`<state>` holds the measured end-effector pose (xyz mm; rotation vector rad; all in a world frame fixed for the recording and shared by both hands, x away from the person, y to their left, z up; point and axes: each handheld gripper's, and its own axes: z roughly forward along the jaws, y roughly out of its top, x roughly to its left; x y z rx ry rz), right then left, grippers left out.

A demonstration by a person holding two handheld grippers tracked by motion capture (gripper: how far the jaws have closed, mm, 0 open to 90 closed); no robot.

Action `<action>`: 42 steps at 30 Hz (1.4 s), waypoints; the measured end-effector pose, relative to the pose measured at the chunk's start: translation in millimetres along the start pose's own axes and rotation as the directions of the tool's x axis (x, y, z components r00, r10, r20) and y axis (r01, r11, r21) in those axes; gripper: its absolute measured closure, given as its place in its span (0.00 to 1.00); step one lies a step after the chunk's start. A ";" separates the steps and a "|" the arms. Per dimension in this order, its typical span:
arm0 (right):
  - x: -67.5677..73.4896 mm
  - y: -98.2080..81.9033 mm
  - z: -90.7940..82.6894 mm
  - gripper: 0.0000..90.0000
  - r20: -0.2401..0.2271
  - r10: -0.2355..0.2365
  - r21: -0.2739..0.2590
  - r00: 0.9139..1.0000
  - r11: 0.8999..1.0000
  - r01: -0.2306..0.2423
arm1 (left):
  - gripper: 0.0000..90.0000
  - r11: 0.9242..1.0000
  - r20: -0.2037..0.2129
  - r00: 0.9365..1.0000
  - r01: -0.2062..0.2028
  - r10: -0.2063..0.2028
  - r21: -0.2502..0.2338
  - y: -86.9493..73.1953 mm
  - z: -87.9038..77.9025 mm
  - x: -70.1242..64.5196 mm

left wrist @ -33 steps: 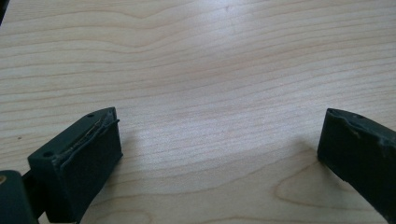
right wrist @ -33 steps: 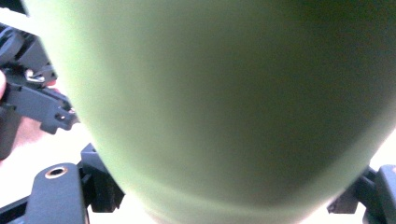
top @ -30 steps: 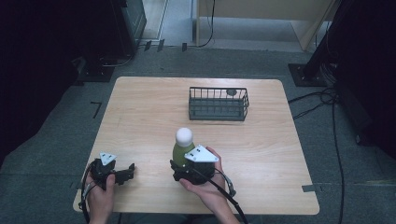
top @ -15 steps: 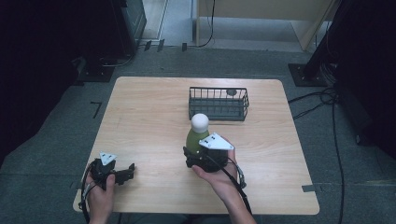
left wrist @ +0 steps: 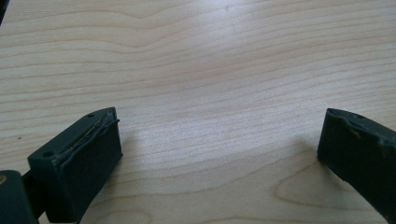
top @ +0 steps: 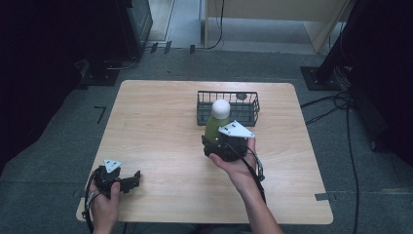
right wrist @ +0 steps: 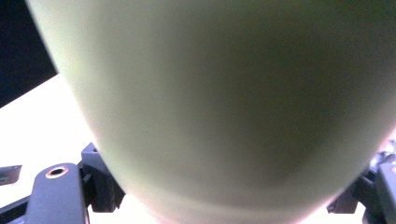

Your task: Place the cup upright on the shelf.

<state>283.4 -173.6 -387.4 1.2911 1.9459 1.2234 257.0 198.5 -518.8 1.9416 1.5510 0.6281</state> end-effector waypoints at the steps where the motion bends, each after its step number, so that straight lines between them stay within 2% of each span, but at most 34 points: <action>1: -1.9 2.1 0.5 0.22 0.003 -0.002 0.000 1.000 1.000 0.002 | 0.00 1.000 0.000 1.000 0.000 0.000 0.000 0.0 0.0 0.0; 15: -38.0 37.9 11.1 0.22 0.064 0.047 -0.014 0.997 0.999 -0.046 | 0.00 1.000 0.000 1.000 0.000 0.000 0.002 0.1 -0.1 0.0; 27: -61.0 72.0 27.8 0.22 0.131 0.050 -0.034 0.990 0.998 -0.046 | 0.00 1.000 -0.001 1.000 0.000 0.000 0.002 0.1 -0.1 0.0; 30: -66.8 78.8 31.9 0.22 0.145 0.066 -0.039 0.987 0.997 -0.061 | 0.00 1.000 -0.001 1.000 0.000 0.000 0.002 0.1 -0.1 0.0; 36: -80.2 88.4 41.9 0.22 0.181 0.066 -0.046 0.981 0.997 -0.059 | 0.00 1.000 0.000 1.000 0.000 0.000 0.003 0.1 -0.2 0.0; 42: -97.3 95.7 52.7 0.22 0.246 0.067 -0.065 0.967 0.997 -0.052 | 0.00 1.000 0.000 1.000 -0.001 0.001 0.003 0.1 -0.2 0.0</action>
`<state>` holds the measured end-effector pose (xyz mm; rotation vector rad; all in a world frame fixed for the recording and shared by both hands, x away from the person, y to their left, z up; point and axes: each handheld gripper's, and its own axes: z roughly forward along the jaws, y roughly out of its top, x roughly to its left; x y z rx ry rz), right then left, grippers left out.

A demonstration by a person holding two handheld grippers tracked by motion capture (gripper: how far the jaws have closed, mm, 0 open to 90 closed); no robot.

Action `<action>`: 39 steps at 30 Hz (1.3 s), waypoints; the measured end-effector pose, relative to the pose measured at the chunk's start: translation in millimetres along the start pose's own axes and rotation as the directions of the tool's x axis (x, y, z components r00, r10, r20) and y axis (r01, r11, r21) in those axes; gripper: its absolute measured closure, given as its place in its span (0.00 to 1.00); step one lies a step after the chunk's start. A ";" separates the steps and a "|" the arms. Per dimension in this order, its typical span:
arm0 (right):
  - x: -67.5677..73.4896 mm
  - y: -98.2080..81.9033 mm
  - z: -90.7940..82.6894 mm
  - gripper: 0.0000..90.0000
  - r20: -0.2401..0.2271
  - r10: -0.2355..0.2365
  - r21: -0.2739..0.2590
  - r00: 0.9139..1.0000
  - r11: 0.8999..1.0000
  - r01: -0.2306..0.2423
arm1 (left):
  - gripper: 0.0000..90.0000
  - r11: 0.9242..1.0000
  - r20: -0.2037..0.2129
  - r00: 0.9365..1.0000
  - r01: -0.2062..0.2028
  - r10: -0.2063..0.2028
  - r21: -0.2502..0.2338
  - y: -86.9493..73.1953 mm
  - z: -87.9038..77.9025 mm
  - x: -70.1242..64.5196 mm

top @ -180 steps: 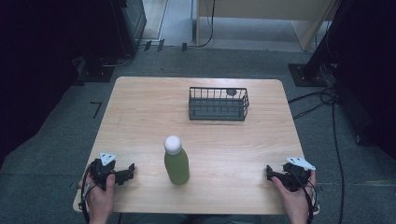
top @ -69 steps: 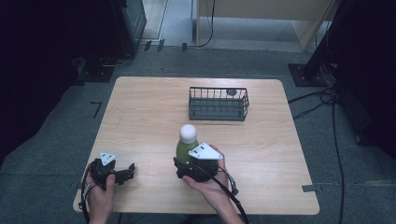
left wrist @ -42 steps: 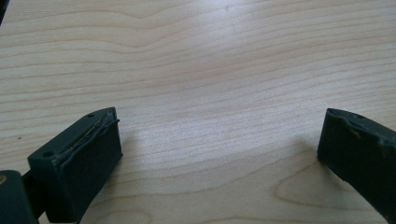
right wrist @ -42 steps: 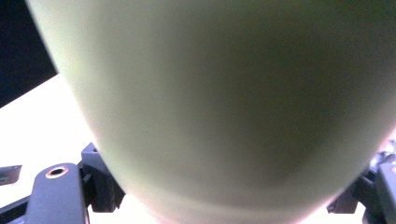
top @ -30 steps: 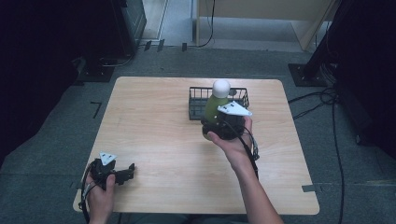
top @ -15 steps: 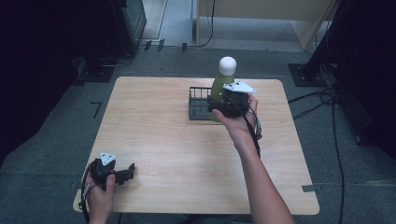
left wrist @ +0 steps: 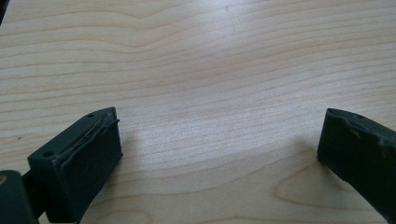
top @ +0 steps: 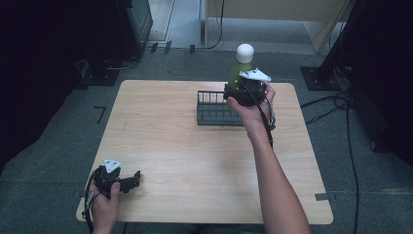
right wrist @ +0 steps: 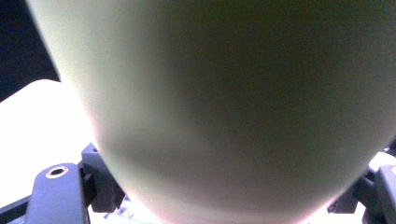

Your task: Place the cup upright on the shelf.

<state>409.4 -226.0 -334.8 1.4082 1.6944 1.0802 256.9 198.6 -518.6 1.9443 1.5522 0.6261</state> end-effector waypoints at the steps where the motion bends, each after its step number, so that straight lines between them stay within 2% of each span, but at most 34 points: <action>1: -2.3 1.2 2.2 0.22 0.006 0.002 -0.004 1.000 1.000 -0.002 | 0.00 1.000 0.000 1.000 0.000 0.000 0.000 0.0 0.0 0.0; 6: -11.9 3.7 14.0 0.22 0.040 0.015 -0.012 0.999 1.000 -0.015 | 0.00 1.000 0.000 1.000 0.000 0.000 0.001 0.0 -0.1 0.0; 11: -19.7 -0.4 28.5 0.22 0.064 0.029 0.003 0.998 1.000 -0.029 | 0.00 1.000 0.000 1.000 0.000 0.000 0.000 0.0 0.0 0.0; 17: -24.6 -6.7 41.9 0.22 0.105 0.012 0.011 0.994 1.000 -0.013 | 0.00 1.000 0.000 1.000 0.000 0.000 0.000 0.0 0.0 0.0; 31: -36.7 -30.8 66.4 0.22 0.102 0.067 0.082 0.993 0.994 -0.075 | 0.00 1.000 0.000 1.000 0.001 -0.001 0.000 0.0 0.0 0.0; 39: -42.3 -36.2 70.0 0.22 0.099 0.093 0.101 0.991 0.990 -0.103 | 0.00 1.000 0.000 1.000 0.000 0.000 0.000 0.0 0.0 0.0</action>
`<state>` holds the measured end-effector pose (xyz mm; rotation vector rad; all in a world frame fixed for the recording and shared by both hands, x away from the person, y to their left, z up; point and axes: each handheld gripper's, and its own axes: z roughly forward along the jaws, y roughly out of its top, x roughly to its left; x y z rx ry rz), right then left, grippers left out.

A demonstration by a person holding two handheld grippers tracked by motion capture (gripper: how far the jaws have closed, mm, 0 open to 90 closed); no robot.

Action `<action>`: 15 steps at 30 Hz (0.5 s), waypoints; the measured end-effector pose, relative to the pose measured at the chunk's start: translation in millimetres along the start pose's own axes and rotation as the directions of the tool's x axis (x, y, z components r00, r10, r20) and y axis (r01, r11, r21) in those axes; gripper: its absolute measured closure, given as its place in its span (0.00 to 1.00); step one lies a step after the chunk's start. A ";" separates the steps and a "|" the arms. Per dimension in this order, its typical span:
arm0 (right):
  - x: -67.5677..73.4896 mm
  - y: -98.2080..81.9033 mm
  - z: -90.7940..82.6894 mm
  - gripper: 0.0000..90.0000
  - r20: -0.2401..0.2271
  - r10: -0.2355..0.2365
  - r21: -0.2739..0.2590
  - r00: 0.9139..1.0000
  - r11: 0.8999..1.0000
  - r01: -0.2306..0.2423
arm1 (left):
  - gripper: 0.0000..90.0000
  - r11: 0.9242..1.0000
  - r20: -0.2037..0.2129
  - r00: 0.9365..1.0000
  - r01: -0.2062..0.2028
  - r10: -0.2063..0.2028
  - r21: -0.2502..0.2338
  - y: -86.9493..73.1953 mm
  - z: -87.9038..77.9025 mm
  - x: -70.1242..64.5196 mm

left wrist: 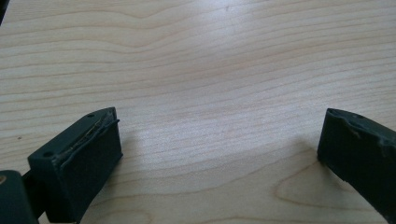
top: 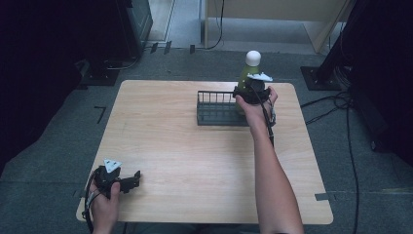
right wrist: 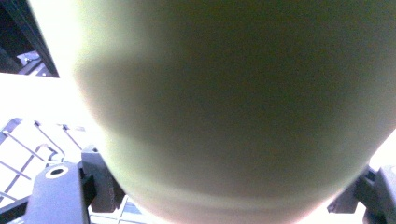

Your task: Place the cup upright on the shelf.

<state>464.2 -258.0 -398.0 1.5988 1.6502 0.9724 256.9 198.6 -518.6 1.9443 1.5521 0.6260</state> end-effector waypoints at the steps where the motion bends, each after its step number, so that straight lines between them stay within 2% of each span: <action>1: -0.7 -0.1 0.1 0.22 -0.001 -0.001 -0.001 1.000 1.000 0.001 | 0.00 1.000 0.000 1.000 0.000 0.000 0.000 0.0 0.0 0.0; 15: -4.9 0.1 -0.1 0.19 -0.040 0.011 0.007 0.999 1.000 -0.011 | 0.00 1.000 0.000 1.000 0.000 0.000 0.000 0.0 0.0 0.0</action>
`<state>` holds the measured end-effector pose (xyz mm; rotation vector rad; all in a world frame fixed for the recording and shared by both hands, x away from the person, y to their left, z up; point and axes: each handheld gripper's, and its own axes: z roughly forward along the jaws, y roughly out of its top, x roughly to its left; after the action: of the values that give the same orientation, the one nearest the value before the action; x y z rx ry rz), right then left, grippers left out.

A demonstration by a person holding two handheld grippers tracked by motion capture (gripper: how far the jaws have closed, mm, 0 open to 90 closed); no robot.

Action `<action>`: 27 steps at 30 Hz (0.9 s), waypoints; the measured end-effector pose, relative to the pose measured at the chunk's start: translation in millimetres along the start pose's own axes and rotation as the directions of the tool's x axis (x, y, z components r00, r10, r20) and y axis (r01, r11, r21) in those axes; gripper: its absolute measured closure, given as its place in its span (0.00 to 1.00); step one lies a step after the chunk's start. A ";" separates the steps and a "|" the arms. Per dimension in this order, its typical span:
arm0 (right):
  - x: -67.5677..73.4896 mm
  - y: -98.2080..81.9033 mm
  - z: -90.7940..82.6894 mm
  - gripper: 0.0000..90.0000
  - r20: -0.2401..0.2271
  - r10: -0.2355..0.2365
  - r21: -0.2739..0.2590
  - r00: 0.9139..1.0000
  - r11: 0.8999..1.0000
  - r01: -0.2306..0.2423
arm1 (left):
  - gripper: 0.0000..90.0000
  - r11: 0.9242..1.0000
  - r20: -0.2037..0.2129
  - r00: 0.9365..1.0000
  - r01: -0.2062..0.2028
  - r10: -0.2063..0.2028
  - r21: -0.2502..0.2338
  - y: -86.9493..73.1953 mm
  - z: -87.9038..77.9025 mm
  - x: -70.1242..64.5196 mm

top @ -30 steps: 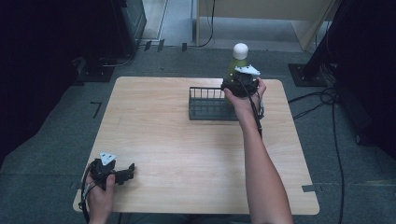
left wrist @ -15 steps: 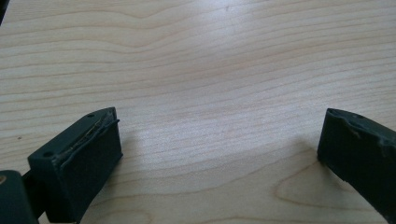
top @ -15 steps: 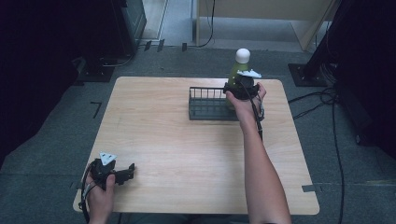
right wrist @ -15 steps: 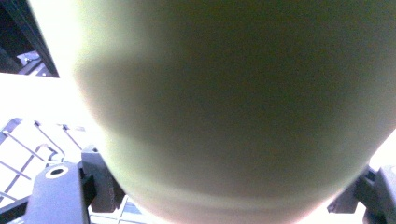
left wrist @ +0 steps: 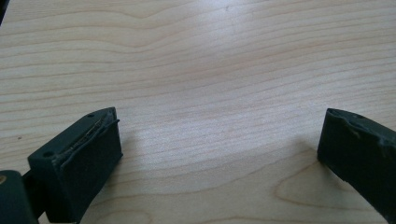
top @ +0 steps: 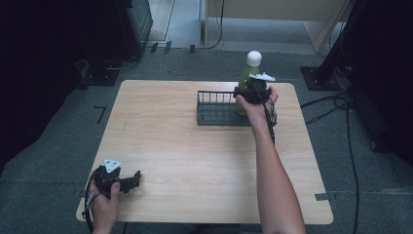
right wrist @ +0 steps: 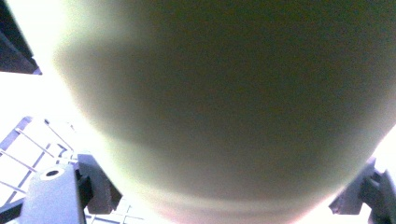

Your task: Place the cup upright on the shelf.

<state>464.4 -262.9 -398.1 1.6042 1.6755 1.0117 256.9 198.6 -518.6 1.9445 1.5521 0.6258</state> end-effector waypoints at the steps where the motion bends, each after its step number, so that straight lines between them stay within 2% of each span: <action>1: 0.2 0.2 -0.1 0.18 0.002 -0.004 0.002 1.000 1.000 0.004 | 0.00 1.000 0.000 1.000 0.000 0.000 0.000 0.0 0.0 0.0; 9: -4.1 -0.6 -4.0 0.12 0.000 -0.003 0.012 1.000 1.000 0.003 | 0.00 1.000 0.000 1.000 0.000 0.000 0.000 0.0 0.0 0.0; 16: -4.7 -3.0 -11.2 0.10 -0.026 -0.014 0.015 1.000 1.000 0.014 | 0.00 1.000 0.000 1.000 0.000 0.000 0.000 0.0 0.0 0.0; 27: -13.0 -10.2 -36.6 0.09 -0.038 -0.032 -0.012 0.999 0.999 0.032 | 0.00 1.000 0.000 1.000 0.000 0.000 0.000 0.0 0.0 0.0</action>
<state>429.3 -279.9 -388.4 1.5548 1.7123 1.0401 256.9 198.5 -518.5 1.9445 1.5526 0.6258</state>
